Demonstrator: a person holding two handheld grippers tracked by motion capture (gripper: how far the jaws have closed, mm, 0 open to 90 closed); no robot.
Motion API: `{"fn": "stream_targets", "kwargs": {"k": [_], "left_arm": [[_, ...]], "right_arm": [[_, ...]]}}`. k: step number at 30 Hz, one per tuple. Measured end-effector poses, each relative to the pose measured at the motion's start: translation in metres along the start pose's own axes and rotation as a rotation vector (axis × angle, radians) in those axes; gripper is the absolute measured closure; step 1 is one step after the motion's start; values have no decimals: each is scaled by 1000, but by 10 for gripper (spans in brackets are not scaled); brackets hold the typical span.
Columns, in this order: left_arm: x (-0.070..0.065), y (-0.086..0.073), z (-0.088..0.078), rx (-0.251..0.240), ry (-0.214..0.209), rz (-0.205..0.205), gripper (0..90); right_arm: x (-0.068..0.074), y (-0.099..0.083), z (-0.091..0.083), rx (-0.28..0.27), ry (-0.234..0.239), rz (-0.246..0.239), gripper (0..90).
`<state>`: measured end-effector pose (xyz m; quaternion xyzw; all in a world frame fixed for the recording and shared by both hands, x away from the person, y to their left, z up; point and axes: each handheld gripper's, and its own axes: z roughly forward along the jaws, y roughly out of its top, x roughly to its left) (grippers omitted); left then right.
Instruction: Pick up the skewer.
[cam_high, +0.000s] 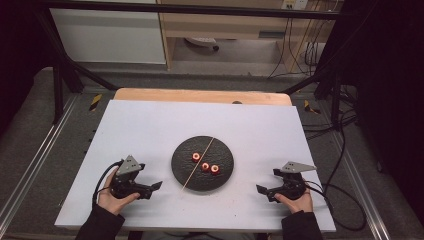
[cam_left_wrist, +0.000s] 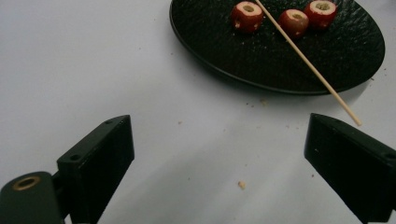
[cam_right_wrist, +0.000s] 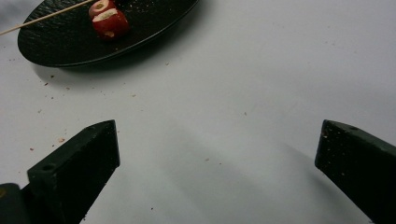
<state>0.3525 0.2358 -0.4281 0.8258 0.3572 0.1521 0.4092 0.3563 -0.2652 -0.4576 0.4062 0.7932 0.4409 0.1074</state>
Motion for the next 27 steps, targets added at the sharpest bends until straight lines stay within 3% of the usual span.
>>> {"fn": "stream_targets", "kwargs": {"k": [12,27], "left_arm": [[-26,32,19,29,6,14,130],[-57,55,56,85,4,22,333]], "right_arm": [[0,0,0,-3,2,7,5],[0,0,0,2,-2,6,6]]}}
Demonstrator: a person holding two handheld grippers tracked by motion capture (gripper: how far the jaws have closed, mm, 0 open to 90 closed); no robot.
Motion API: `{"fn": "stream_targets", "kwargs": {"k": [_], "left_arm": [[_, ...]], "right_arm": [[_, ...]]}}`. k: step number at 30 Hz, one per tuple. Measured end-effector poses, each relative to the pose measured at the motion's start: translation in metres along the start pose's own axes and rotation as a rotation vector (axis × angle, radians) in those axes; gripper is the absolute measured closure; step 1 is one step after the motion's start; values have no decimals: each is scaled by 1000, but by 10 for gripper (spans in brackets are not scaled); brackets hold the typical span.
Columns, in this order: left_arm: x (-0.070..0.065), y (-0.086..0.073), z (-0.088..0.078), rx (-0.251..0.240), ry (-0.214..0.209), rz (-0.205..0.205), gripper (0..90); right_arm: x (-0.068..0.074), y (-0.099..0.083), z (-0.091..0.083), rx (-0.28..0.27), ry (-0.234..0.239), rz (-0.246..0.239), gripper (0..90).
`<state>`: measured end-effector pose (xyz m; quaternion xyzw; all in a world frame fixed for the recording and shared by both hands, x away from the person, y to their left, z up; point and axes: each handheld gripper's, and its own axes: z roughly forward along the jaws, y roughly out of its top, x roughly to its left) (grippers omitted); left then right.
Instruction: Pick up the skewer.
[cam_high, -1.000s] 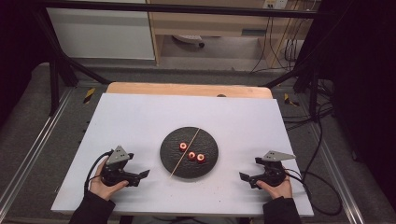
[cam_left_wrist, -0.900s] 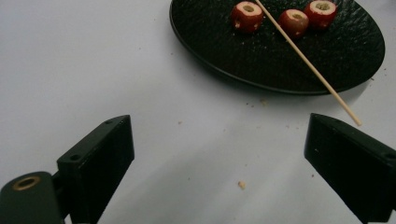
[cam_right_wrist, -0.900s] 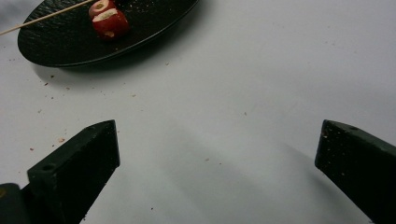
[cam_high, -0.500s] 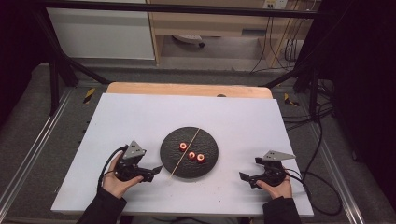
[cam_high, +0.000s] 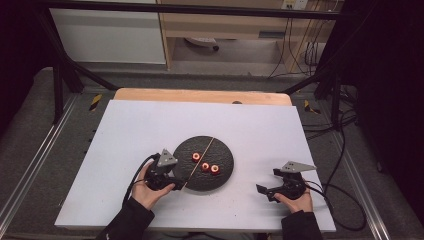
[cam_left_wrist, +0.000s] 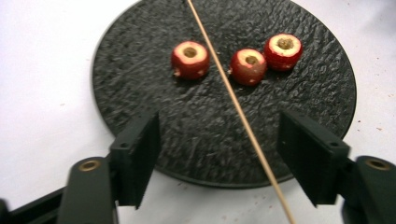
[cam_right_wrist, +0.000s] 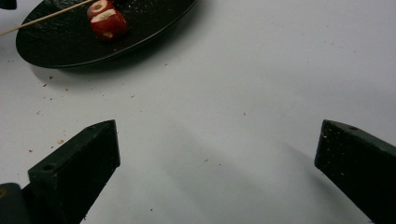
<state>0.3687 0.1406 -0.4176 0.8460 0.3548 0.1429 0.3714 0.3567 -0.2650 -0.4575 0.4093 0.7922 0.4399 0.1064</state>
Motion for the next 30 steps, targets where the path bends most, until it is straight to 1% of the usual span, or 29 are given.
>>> {"fn": "stream_targets", "kwargs": {"k": [2,3,4,5,7,9,10,11,12,15,17,18,19,20,21,25,30], "left_arm": [[-3,1,5,17,8,7,384],[-5,2,8,25,9,7,429],[-6,2,10,32,13,8,455],[-8,2,13,45,16,9,455],[-10,3,18,58,14,-3,491],[-12,4,22,63,6,-18,558],[-13,4,23,64,10,-20,558],[-15,5,24,63,15,-24,598],[-15,5,24,62,20,-28,598],[-17,6,27,67,32,-37,653],[-19,6,28,74,34,-36,663],[-20,6,29,77,38,-36,689],[-20,6,29,78,41,-33,689],[-21,6,30,79,44,-39,712],[-21,6,30,82,48,-40,712],[-21,6,31,84,63,-52,763],[-21,6,31,78,70,-75,803]], "right_arm": [[0,0,0,0,0,-1,6],[0,0,1,0,0,-2,6],[0,0,1,0,0,1,6],[0,0,1,0,0,1,6],[0,0,1,2,0,0,7],[0,0,1,0,0,0,7],[0,0,1,0,0,0,7],[0,0,1,-1,0,-2,6],[0,0,1,-1,0,-2,6],[0,0,1,0,0,-2,7],[0,0,1,0,0,-2,7],[0,0,0,-1,1,-1,7],[0,0,0,-1,1,-1,7],[0,0,0,0,1,-1,7],[0,0,0,0,1,-1,7],[0,0,1,2,2,-1,7],[0,0,1,2,3,2,7]]}}
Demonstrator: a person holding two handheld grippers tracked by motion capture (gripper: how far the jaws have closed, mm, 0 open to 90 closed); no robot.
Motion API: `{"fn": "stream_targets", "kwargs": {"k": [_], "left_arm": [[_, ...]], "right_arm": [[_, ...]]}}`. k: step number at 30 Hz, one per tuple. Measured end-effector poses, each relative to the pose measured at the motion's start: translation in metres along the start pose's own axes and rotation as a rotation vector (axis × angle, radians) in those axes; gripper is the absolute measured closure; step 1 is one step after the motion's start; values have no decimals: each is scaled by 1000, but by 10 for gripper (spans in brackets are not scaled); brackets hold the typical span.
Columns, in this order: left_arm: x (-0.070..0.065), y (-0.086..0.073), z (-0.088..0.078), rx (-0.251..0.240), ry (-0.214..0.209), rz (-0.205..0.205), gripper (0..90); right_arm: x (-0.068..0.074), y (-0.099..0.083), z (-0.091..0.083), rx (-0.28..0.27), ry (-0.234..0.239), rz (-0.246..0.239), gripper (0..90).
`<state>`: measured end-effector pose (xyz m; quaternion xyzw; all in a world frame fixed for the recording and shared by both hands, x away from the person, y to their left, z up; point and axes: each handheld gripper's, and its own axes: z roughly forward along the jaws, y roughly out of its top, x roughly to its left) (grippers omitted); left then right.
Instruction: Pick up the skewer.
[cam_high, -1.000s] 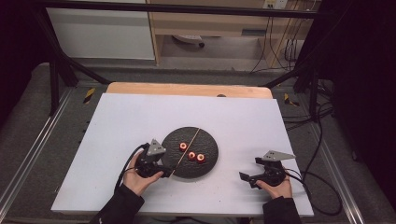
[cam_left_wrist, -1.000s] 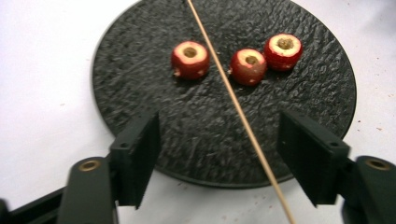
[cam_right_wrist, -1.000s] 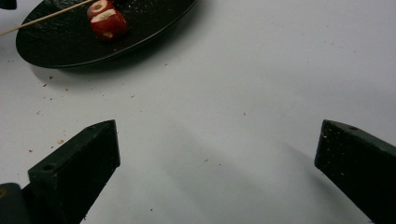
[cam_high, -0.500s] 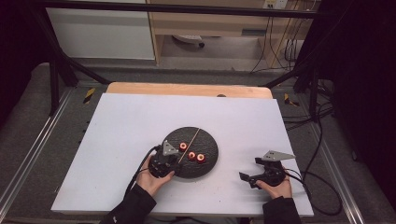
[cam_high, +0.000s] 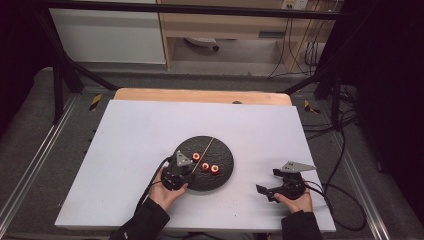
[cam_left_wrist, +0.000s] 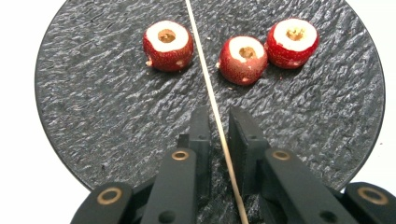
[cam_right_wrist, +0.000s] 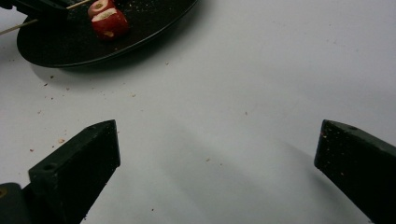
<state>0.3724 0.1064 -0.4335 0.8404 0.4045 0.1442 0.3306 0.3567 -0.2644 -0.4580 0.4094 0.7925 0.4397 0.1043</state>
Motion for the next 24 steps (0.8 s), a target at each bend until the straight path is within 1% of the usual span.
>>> {"fn": "stream_targets", "kwargs": {"k": [3,9,12,16,24], "left_arm": [[0,0,0,0,8,-1,820],[2,0,-1,-7,21,-28,860],[4,-1,-2,-14,18,-45,879],[6,-2,-3,-27,15,-54,881],[12,-4,-11,-64,-4,-48,884]], "right_arm": [[0,0,0,0,1,0,7],[0,0,0,1,1,-1,7],[0,0,0,0,1,-3,7],[0,0,1,0,2,-3,7],[1,0,1,4,0,-7,5]]}}
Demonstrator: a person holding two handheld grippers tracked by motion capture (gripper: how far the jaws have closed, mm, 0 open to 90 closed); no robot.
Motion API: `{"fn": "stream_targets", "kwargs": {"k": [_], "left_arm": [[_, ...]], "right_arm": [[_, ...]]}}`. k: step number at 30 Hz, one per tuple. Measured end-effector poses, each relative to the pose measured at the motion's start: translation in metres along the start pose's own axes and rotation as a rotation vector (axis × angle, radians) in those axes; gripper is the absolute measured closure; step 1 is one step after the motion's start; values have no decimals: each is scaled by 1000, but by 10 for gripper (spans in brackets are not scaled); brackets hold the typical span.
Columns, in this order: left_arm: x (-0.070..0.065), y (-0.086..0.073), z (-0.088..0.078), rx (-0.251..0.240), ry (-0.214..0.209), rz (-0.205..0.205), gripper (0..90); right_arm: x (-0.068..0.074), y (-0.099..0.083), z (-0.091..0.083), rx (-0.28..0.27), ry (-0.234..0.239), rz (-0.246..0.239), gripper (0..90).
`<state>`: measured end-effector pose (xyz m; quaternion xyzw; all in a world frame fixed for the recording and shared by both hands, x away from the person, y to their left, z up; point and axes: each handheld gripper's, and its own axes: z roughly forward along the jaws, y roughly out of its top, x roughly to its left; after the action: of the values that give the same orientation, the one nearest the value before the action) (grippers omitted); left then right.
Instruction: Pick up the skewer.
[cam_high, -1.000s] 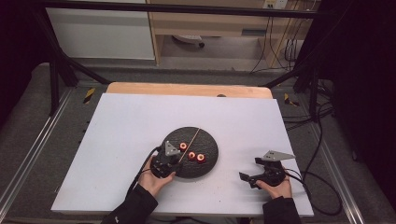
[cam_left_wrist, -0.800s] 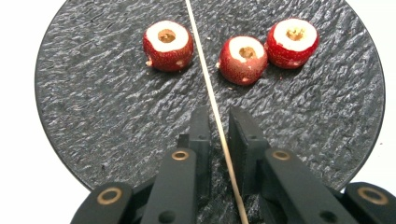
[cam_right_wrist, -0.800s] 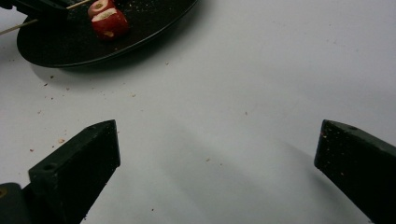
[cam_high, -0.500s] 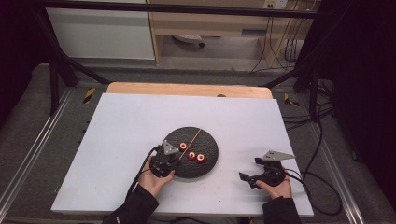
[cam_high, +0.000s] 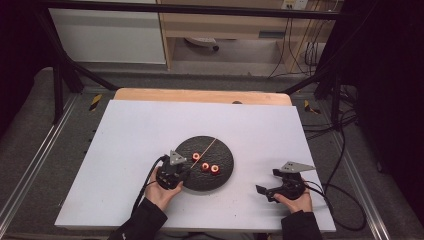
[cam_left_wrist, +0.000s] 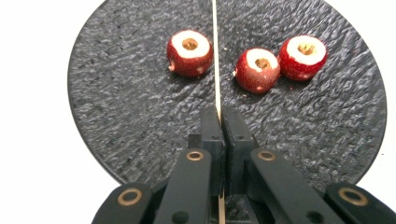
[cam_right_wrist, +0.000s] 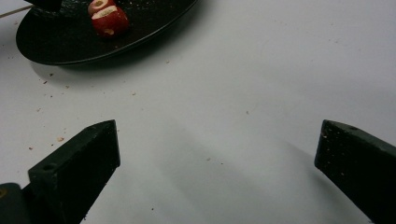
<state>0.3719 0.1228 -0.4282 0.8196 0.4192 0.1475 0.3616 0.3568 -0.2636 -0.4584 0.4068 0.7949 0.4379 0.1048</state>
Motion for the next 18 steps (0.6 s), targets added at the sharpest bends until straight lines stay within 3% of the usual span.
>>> {"fn": "stream_targets", "kwargs": {"k": [4,18], "left_arm": [[5,0,-6,-15,-18,6,884],[19,-1,-20,-31,-71,71,884]], "right_arm": [[1,1,0,-5,-5,-9,5],[23,19,12,48,-55,-132,10]]}}
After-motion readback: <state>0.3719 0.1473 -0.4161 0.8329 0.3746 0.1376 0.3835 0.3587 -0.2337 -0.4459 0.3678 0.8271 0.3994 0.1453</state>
